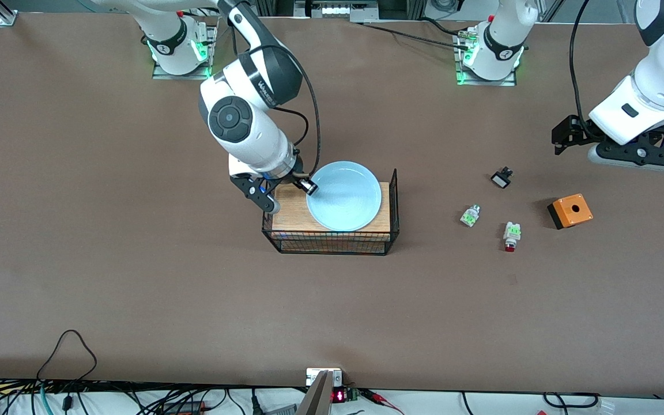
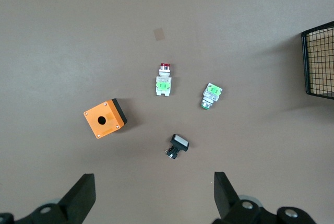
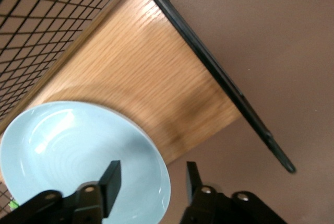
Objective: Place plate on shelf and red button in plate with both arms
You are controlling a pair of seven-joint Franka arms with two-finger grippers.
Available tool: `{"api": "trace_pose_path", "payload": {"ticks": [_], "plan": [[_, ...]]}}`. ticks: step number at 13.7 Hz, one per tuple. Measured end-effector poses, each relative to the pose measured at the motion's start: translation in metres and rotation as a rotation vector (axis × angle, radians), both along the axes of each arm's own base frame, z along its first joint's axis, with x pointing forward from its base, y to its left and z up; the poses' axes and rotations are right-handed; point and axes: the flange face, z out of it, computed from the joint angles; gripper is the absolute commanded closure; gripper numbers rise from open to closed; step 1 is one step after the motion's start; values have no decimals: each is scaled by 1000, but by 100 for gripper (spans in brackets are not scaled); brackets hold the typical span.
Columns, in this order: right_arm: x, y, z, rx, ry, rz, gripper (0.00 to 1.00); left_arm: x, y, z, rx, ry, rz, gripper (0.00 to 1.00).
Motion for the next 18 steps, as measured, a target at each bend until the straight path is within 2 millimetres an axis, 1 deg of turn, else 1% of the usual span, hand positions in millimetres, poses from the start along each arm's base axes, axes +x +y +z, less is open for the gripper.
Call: {"api": "trace_pose_path", "payload": {"ticks": [2, 5, 7, 9, 11, 13, 15, 18], "plan": [[-5, -2, 26, 2, -4, 18, 0, 0, 0, 0, 0, 1, -1, 0], [-16, -17, 80, -8, -27, 81, 0, 0, -2, 1, 0, -1, -3, 0], [-23, -34, 117, -39, -72, 160, 0, 0, -2, 3, 0, -4, -3, 0], [-25, -61, 149, -71, -110, 253, 0, 0, -2, 3, -1, -6, -4, 0], [-20, -100, 173, -115, -137, 363, 0, 0, -2, 4, -1, -6, -3, 0], [-8, -146, 190, -162, -161, 474, 0, 0, -1, 4, -1, -5, -2, 0], [6, -198, 201, -185, -166, 556, 0, 0, -1, 4, 0, -4, -1, 0], [30, -288, 205, -189, -160, 622, 0, -2, 0, 0, 3, 28, -18, 0]]}}
